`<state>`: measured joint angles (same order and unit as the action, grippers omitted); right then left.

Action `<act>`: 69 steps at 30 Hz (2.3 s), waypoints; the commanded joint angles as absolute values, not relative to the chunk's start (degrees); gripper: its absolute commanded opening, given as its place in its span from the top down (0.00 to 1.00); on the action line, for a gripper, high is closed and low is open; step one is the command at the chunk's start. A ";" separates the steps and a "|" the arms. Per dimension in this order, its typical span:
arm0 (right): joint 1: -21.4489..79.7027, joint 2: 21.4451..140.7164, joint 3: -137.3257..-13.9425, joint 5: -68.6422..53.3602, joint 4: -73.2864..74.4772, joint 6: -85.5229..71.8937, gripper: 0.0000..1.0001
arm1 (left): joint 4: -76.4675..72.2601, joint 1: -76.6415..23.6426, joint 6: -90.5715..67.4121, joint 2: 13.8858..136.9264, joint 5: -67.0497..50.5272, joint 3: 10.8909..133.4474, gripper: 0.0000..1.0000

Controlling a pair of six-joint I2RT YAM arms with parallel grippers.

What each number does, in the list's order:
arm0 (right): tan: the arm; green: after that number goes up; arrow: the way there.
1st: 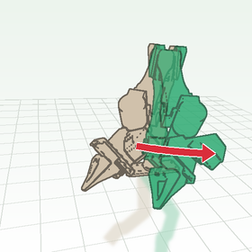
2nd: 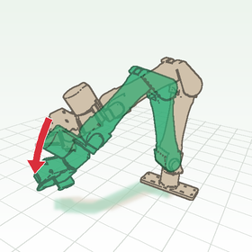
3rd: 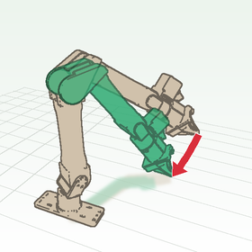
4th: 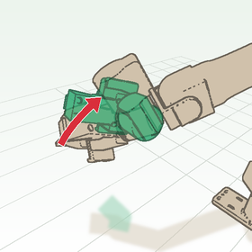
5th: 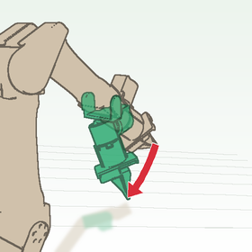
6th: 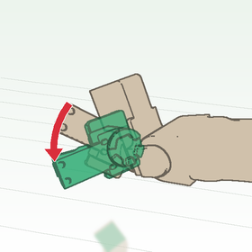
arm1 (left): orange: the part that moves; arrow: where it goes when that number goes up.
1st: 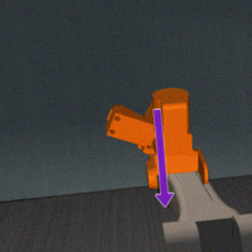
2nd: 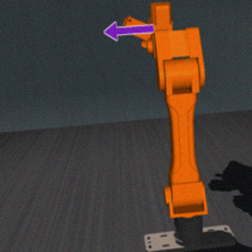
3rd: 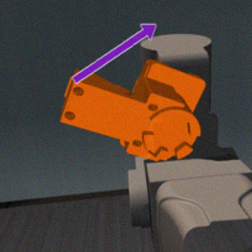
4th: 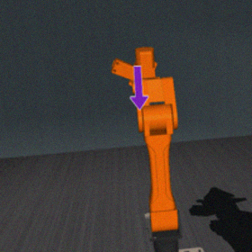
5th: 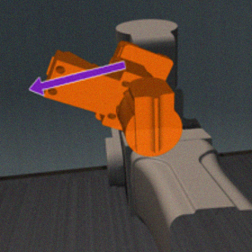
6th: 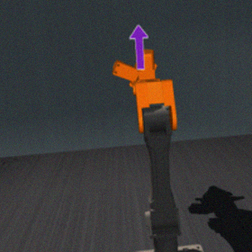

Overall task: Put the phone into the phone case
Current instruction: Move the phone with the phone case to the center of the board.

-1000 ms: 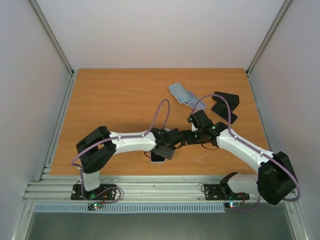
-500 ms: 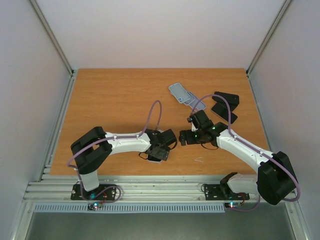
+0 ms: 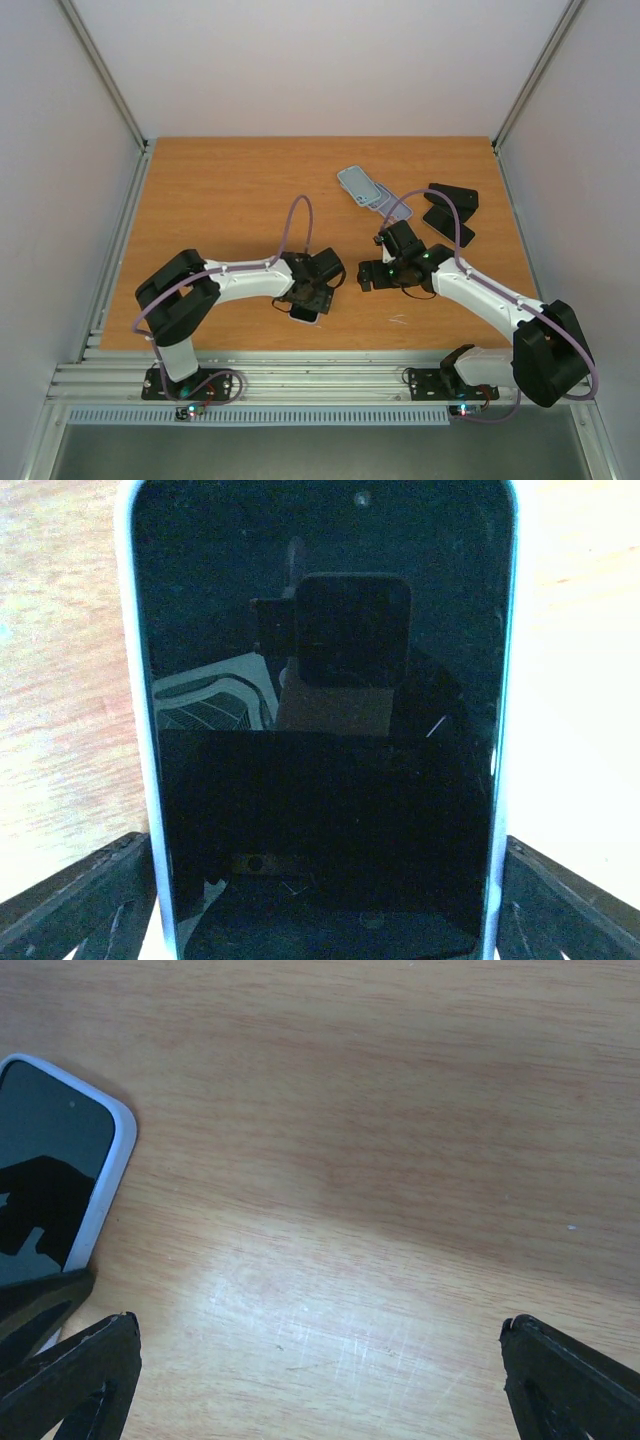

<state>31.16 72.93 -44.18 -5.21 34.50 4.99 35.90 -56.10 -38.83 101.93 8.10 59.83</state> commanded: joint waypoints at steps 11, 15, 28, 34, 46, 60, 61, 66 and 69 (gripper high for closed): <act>30.79 72.40 -44.00 -5.72 35.24 6.15 0.02 | 37.94 -40.60 -27.15 99.83 10.68 62.97 0.15; 30.80 72.15 -43.77 -6.28 35.07 5.93 0.02 | 38.55 -34.15 -21.88 100.94 11.35 66.70 0.15; 30.84 71.67 -43.73 -7.50 35.79 6.42 0.01 | 38.09 -22.96 -12.50 104.48 -1.19 70.80 0.11; 30.84 71.76 -43.55 -8.15 35.07 6.10 0.02 | 37.47 -26.45 -10.69 102.36 -1.40 67.67 0.04; 30.83 71.24 -43.25 -8.61 35.77 6.14 0.02 | 40.34 -30.11 -8.73 107.05 2.23 68.60 0.01; 30.84 72.26 -43.24 -9.16 35.40 6.27 0.02 | 42.17 -31.48 -10.31 110.48 4.43 69.78 0.04; 30.85 72.26 -43.25 -9.22 35.37 6.28 0.02 | 42.36 -31.35 -10.61 110.56 5.15 70.06 0.05; 30.84 72.17 -43.33 -8.99 35.66 6.42 0.02 | 43.12 -28.34 -12.21 110.57 6.28 71.19 0.14; 30.85 72.21 -43.44 -8.79 35.77 6.52 0.02 | 43.37 -25.48 -13.15 110.53 6.95 72.39 0.18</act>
<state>31.16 72.40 -43.64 -8.73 35.42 5.58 41.34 -29.30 -11.53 108.92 3.09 70.63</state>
